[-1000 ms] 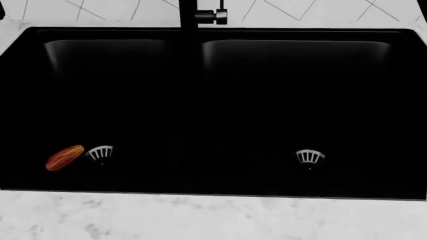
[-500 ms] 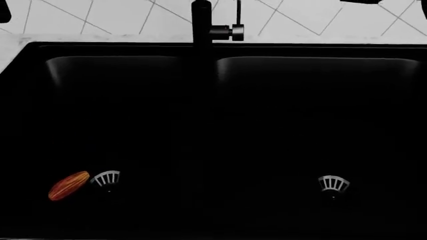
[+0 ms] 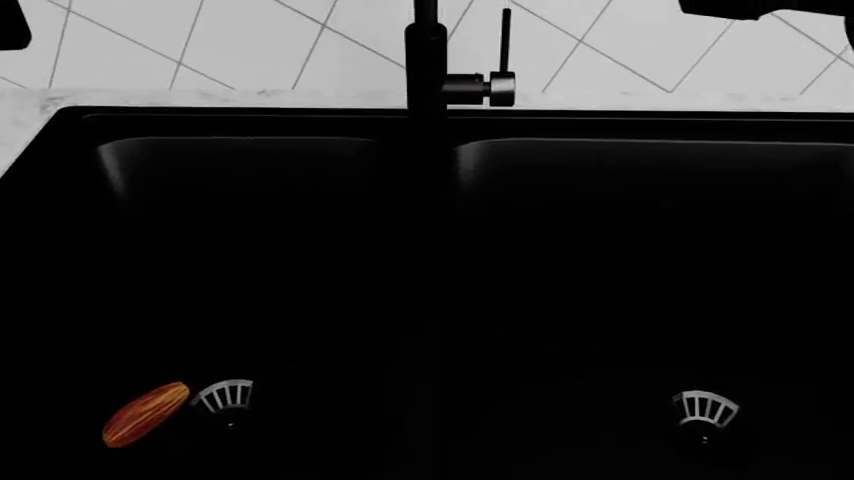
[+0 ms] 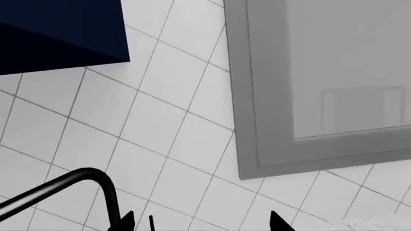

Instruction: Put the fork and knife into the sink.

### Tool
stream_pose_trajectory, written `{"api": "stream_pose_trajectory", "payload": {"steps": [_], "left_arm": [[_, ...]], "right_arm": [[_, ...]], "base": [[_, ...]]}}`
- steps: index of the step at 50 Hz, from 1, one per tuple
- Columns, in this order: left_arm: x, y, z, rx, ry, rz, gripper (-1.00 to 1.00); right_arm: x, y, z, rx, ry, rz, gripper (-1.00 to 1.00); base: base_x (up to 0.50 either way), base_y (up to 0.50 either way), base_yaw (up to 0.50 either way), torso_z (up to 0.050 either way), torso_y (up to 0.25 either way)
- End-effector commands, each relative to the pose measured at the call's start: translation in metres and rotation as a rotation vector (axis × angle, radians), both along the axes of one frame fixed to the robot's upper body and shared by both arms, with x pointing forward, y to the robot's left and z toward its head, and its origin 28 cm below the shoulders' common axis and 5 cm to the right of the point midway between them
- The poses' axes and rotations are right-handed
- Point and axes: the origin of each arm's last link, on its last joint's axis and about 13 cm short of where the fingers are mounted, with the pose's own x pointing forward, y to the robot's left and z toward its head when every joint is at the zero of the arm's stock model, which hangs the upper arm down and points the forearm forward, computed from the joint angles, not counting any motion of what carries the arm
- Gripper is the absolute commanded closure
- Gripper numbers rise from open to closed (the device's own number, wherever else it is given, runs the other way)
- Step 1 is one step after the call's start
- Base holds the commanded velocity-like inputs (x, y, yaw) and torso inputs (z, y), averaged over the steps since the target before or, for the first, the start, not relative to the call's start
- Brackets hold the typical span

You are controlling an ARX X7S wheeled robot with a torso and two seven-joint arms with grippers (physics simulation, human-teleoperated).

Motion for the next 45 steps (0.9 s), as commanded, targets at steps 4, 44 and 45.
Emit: {"api": "stream_pose_trajectory", "payload": {"steps": [4,44,45], "left_arm": [[0.001,0.001,-0.003,-0.013,-0.001,-0.007,-1.00],[0.002,0.002,-0.009,-0.024,0.102,0.038,-1.00],[0.002,0.002,-0.009,-0.025,0.102,0.037,-1.00]], "right_arm": [[0.002,0.001,-0.002,0.001,0.008,0.003,-1.00],[-0.001,-0.002,-0.009,0.035,0.007,0.020,-1.00],[-0.001,-0.002,-0.009,0.034,0.007,0.020,-1.00]], "base": [[0.00,0.00,0.00,0.000,0.000],[-0.01,0.11,0.00,0.000,0.000],[-0.01,0.50,0.00,0.000,0.000]]}}
